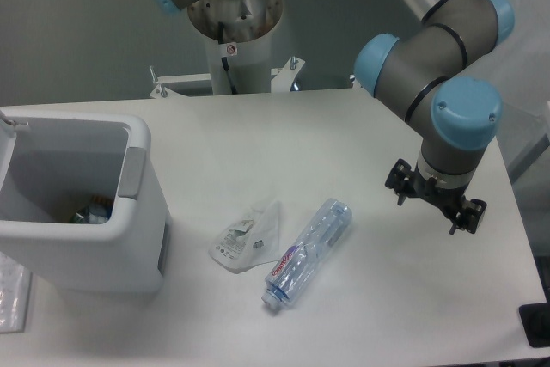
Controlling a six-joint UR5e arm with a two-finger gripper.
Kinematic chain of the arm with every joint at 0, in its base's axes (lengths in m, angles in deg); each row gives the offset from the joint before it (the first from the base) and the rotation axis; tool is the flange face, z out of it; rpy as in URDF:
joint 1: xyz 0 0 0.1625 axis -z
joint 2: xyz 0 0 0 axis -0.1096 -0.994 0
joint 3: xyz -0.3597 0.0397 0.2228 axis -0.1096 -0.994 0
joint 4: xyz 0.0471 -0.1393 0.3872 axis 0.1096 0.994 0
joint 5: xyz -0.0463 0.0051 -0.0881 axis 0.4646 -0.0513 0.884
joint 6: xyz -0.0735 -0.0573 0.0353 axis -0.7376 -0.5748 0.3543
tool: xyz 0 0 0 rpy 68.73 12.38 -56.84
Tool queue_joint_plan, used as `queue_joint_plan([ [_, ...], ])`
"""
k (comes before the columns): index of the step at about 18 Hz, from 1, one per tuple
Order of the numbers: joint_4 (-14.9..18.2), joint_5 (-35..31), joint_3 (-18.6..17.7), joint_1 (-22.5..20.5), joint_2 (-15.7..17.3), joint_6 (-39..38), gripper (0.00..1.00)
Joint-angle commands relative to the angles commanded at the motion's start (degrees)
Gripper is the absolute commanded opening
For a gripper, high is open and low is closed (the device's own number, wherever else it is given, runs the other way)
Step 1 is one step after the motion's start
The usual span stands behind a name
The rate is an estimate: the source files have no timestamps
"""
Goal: Place the trash in the trash can
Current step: 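Move the open gripper over the clear plastic bottle and lower it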
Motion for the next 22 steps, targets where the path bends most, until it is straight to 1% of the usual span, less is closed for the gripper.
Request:
queue_joint_plan([
  [4, 0.0, 0.0, -0.2, 0.9, 0.0, -1.0, 1.00],
  [7, 0.0, 0.5, -0.2, 2.1, 0.0, -6.8, 1.00],
  [8, 0.0, 0.7, -0.3, 2.3, 0.0, -7.7, 1.00],
  [11, -0.1, 1.1, -0.6, 4.0, 0.0, -7.8, 1.00],
  [14, -2.2, 3.2, -1.3, 5.9, -1.6, -7.8, 1.00],
  [16, -4.4, 3.3, -3.7, 7.5, -1.9, -9.1, 1.00],
  [17, -5.1, 3.2, -5.1, 8.3, -1.8, -11.0, 1.00],
  [18, -5.3, 3.3, -5.7, 9.0, -1.7, -12.3, 1.00],
  [20, -4.6, 3.1, -4.3, 10.9, -1.9, -13.4, 1.00],
  [22, -4.3, 3.1, -3.3, 12.3, -3.2, -15.5, 1.00],
])
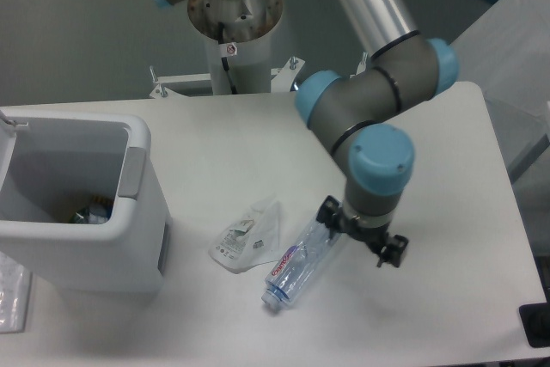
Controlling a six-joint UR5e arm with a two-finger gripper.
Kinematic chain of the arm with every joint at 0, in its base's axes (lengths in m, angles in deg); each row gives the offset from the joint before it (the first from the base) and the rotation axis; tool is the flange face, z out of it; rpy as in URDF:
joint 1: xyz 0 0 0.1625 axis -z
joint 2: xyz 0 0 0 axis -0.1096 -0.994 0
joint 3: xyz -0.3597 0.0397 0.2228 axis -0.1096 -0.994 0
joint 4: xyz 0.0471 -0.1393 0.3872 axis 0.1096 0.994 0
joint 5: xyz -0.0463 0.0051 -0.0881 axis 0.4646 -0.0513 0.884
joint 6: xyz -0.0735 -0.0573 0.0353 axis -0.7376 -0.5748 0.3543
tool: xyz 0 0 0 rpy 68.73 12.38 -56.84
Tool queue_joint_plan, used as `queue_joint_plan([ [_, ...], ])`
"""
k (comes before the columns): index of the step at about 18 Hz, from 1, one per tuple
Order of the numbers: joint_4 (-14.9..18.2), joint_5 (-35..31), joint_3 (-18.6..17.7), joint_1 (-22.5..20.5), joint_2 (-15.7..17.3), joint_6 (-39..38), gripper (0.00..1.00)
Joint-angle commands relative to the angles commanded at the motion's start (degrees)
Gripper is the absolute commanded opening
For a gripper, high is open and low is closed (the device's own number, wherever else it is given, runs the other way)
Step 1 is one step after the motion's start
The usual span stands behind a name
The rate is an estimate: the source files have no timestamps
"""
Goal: Place the trash in the trash can
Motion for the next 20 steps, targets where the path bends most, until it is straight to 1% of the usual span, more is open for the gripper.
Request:
queue_joint_plan([
  [1, 0.9, -0.1, 0.9, 1.0, -0.6, -1.4, 1.00],
  [4, 6.9, -0.2, 5.4, 3.8, -3.6, -6.0, 1.00],
  [5, 8.1, -0.3, 6.6, 4.7, -4.8, -7.5, 1.00],
  [8, 7.8, 0.1, 7.7, 6.9, -6.9, -11.9, 1.00],
  [14, 7.5, -0.6, 6.6, 7.9, -8.0, -12.7, 1.00],
  [16, 6.7, -0.6, 5.9, 8.1, -8.0, -13.9, 1.00],
  [20, 3.2, -0.6, 4.6, 8.1, -8.0, -14.3, 1.00],
])
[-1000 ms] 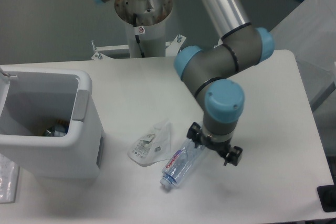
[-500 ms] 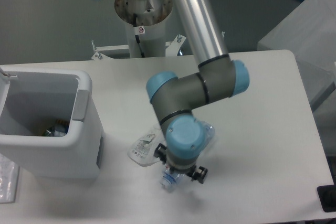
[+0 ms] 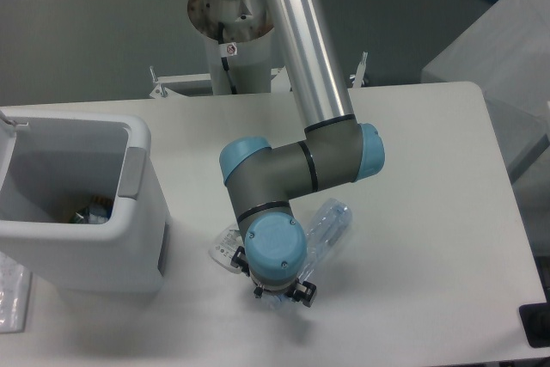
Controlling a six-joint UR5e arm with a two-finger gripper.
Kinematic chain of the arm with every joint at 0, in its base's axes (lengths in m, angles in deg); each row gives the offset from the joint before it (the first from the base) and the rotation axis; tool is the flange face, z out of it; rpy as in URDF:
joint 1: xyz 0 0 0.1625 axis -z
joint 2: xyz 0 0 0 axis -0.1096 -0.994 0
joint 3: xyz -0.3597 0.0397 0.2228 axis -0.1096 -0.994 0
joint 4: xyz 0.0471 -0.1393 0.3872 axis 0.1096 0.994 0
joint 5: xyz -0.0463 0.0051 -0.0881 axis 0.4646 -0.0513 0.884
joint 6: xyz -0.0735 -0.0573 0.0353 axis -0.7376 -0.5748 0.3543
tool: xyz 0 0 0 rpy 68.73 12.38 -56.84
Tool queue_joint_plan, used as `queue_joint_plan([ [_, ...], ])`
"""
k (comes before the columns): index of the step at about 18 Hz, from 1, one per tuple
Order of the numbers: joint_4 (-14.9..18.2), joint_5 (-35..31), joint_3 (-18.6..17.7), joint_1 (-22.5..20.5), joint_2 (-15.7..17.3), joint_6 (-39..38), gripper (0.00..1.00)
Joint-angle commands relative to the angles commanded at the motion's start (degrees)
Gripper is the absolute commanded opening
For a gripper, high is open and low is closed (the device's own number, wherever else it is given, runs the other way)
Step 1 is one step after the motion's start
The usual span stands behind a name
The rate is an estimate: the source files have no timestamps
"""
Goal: Place the trash in the trash can
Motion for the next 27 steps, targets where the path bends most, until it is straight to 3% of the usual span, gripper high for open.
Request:
queue_joint_plan([
  [3, -3.2, -0.4, -1.2, 0.1, 0.0, 0.0, 1.00],
  [7, -3.4, -5.6, -0.4, 1.0, -1.1, 0.2, 0.98],
  [11, -3.3, -6.2, 0.3, 1.1, -1.8, 0.3, 0.80],
  [15, -3.3, -6.2, 1.7, 1.8, -2.7, 0.1, 0.75],
  [22, -3.0, -5.6, 2.1, 1.9, -2.9, 0.0, 0.50],
  [27, -2.6, -5.5, 2.1, 1.9, -2.4, 0.1, 0.19],
])
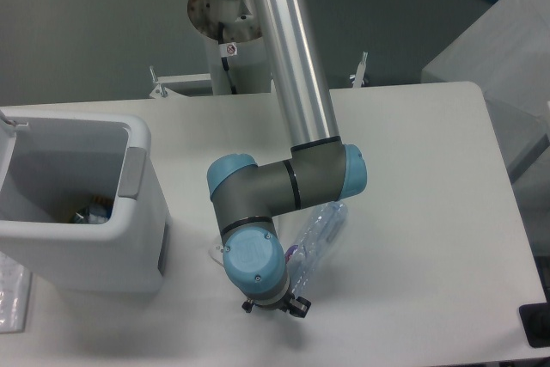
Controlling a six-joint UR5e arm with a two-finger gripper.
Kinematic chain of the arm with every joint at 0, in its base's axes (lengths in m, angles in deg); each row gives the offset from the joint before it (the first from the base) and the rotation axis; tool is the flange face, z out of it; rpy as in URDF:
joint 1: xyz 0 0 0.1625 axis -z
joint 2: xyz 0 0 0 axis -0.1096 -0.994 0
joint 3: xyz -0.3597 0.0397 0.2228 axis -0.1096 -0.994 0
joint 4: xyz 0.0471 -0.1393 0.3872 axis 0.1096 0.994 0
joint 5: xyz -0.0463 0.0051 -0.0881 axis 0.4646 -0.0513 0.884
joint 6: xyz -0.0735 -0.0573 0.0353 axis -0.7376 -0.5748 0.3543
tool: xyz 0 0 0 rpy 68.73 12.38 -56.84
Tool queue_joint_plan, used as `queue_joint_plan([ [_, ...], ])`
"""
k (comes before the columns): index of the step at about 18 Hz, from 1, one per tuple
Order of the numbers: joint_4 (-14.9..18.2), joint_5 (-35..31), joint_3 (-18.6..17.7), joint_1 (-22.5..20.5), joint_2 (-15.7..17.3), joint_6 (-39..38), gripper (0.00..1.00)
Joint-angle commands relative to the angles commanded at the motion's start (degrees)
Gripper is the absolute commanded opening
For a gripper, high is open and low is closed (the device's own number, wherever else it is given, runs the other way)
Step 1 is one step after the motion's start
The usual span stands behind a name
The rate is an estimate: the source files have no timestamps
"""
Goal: Place the trash in the trash can
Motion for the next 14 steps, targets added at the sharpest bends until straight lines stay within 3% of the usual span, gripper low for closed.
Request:
queue_joint_plan([
  [3, -0.1, 1.7, 0.0, -0.2, 1.1, 0.1, 0.05],
  [7, -0.3, 9.6, 1.3, -2.4, 3.9, -0.1, 0.04],
  [14, -0.7, 30.1, 2.8, -8.9, 11.6, -3.2, 0.03],
])
